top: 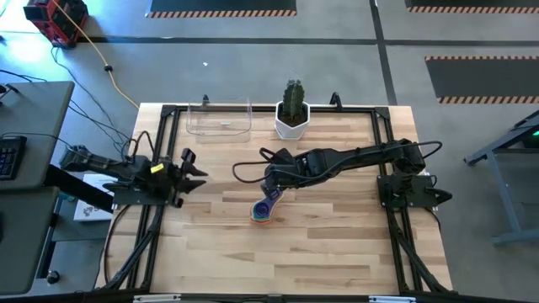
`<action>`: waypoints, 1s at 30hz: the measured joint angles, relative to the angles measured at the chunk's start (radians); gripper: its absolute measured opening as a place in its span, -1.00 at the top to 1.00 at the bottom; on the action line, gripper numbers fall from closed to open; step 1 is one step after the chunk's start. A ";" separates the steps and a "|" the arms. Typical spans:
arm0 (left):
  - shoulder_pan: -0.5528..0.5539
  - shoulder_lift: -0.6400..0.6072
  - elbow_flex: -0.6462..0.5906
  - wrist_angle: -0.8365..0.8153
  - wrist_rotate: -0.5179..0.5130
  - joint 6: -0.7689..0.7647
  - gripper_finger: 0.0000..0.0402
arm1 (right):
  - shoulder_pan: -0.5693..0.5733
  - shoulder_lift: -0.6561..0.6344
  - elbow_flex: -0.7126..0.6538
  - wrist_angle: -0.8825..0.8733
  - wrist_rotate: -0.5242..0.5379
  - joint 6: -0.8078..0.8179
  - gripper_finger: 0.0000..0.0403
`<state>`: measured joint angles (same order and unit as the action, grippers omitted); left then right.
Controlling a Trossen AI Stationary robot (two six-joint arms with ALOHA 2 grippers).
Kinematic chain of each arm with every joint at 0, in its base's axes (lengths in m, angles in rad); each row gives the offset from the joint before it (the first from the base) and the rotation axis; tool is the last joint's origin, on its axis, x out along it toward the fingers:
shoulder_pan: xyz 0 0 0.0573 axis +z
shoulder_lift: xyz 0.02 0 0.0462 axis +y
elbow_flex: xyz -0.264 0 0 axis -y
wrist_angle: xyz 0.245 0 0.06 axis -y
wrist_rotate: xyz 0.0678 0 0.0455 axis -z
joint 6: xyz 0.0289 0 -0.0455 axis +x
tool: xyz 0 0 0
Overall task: Nest measuring cups in basket
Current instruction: Put the stacked measuring cups into the bin
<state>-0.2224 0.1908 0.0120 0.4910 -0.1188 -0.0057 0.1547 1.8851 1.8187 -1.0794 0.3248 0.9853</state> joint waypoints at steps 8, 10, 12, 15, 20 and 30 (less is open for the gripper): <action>0.079 -0.087 0.000 -0.006 0.056 0.010 0.53 | 0.000 0.000 0.000 0.000 0.000 0.000 0.80; 0.104 -0.116 0.000 -0.006 0.055 0.007 0.53 | 0.000 0.000 0.000 0.000 0.000 0.000 0.80; 0.127 -0.146 0.001 -0.024 0.055 -0.005 0.53 | 0.000 0.000 0.000 0.000 0.000 0.000 0.80; 0.160 -0.189 0.001 -0.094 0.055 -0.009 0.53 | 0.000 0.000 0.000 0.000 0.000 0.000 0.80; 0.201 -0.185 0.002 -0.160 0.117 -0.070 0.53 | 0.000 0.000 0.000 0.000 0.000 0.000 0.80; 0.216 -0.187 0.001 -0.400 0.162 -0.145 0.53 | 0.000 0.000 0.000 0.000 0.000 -0.056 0.80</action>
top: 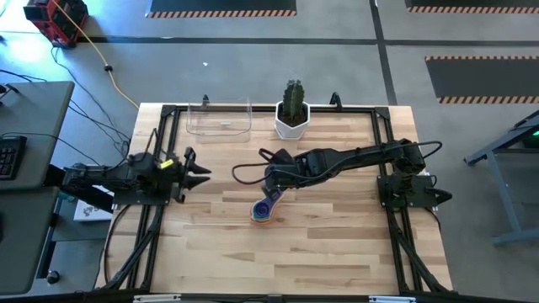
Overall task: Nest measuring cups in basket
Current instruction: Put the stacked measuring cups into the bin
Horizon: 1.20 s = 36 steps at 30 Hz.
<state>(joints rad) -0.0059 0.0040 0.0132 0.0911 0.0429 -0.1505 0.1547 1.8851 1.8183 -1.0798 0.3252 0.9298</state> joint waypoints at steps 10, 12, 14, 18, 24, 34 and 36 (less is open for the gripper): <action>-0.001 0.004 0.000 -0.081 -0.045 -0.055 0.53 | 0.000 0.000 0.000 0.000 0.003 -0.266 0.80; -0.001 0.004 0.000 -0.083 -0.051 -0.067 0.53 | -0.003 0.000 0.000 0.000 -0.014 -0.357 0.80; -0.001 0.004 0.000 -0.084 -0.051 -0.065 0.53 | -0.012 0.000 0.000 0.000 -0.051 -0.454 0.80; -0.001 0.004 0.000 -0.083 -0.051 -0.079 0.53 | -0.034 0.000 0.000 0.002 -0.081 -0.638 0.80; -0.001 0.004 0.000 -0.083 -0.051 -0.083 0.53 | -0.080 0.000 0.000 0.051 -0.217 -0.914 0.79; -0.001 0.004 0.000 -0.083 -0.051 -0.083 0.53 | -0.136 0.000 0.000 0.147 -0.411 -1.219 0.57; -0.001 0.004 0.000 -0.082 -0.051 -0.083 0.53 | -0.144 0.000 0.000 0.127 -0.427 -1.268 0.47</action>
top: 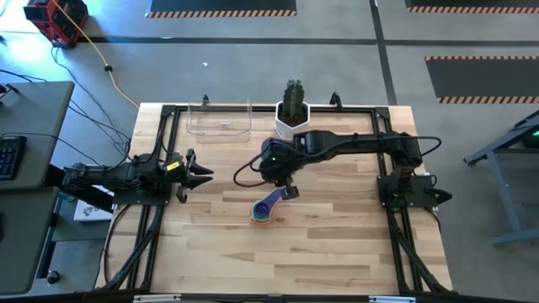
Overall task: Nest measuring cups in basket
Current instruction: Put the stacked measuring cups into the bin
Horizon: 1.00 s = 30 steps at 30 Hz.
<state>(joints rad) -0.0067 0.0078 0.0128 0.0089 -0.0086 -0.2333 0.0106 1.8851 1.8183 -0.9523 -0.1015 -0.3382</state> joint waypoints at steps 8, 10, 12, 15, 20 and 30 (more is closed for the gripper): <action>0.000 0.000 0.000 0.000 0.000 0.000 0.53 | -0.011 0.000 0.000 0.000 -0.012 -0.115 0.06; 0.000 0.000 0.000 0.000 0.000 0.000 0.53 | -0.013 0.000 0.000 0.000 -0.013 -0.138 -0.04; 0.000 0.000 0.000 0.000 0.000 0.000 0.53 | -0.013 0.000 0.000 0.000 -0.014 -0.161 -0.14; 0.000 0.000 0.000 0.000 0.000 0.000 0.53 | -0.013 0.011 -0.001 -0.002 -0.023 -0.185 -0.31; 0.000 0.000 0.000 0.000 0.000 0.000 0.53 | -0.005 0.050 -0.002 -0.007 -0.049 -0.187 -0.53; 0.000 0.000 0.000 0.000 0.000 0.000 0.53 | 0.023 0.152 -0.002 -0.020 -0.071 -0.170 -0.61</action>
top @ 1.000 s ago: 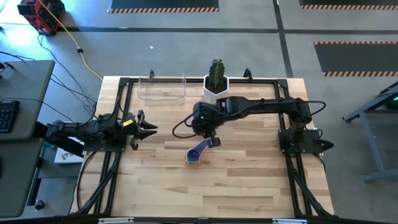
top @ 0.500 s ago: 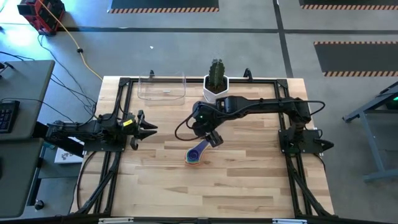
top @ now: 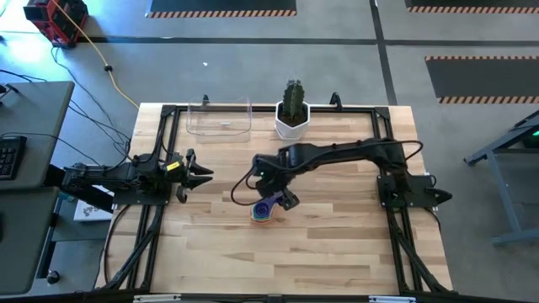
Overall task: Nest measuring cups in basket
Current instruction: Put the stacked measuring cups into the bin
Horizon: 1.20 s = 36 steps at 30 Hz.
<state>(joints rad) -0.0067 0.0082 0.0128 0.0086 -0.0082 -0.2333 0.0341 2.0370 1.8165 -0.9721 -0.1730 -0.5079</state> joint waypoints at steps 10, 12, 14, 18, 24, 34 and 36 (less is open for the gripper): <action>0.000 0.000 0.000 0.000 0.000 0.000 0.53 | 0.010 0.067 0.001 -0.026 0.005 0.010 -0.61; 0.000 0.000 0.000 0.000 0.000 0.000 0.53 | 0.013 0.073 0.001 -0.033 0.004 0.009 -0.61; 0.000 0.000 0.000 0.000 0.000 0.000 0.53 | 0.017 0.078 0.001 -0.029 0.004 0.009 -0.61; 0.000 0.000 0.000 0.000 0.000 0.000 0.53 | 0.020 0.096 0.001 -0.021 0.019 0.003 -0.61; 0.000 0.000 0.000 0.000 -0.002 0.000 0.53 | 0.021 0.123 0.001 -0.023 0.015 0.010 -0.61; 0.000 0.000 0.000 0.000 -0.004 0.000 0.53 | 0.024 0.166 0.001 -0.033 0.053 0.011 -0.61; 0.000 0.000 0.000 0.000 -0.004 0.000 0.53 | 0.024 0.171 0.001 -0.036 0.053 0.014 -0.60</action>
<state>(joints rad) -0.0071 0.0082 0.0128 0.0082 -0.0124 -0.2329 0.0582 2.2082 1.8175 -1.0086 -0.1196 -0.4939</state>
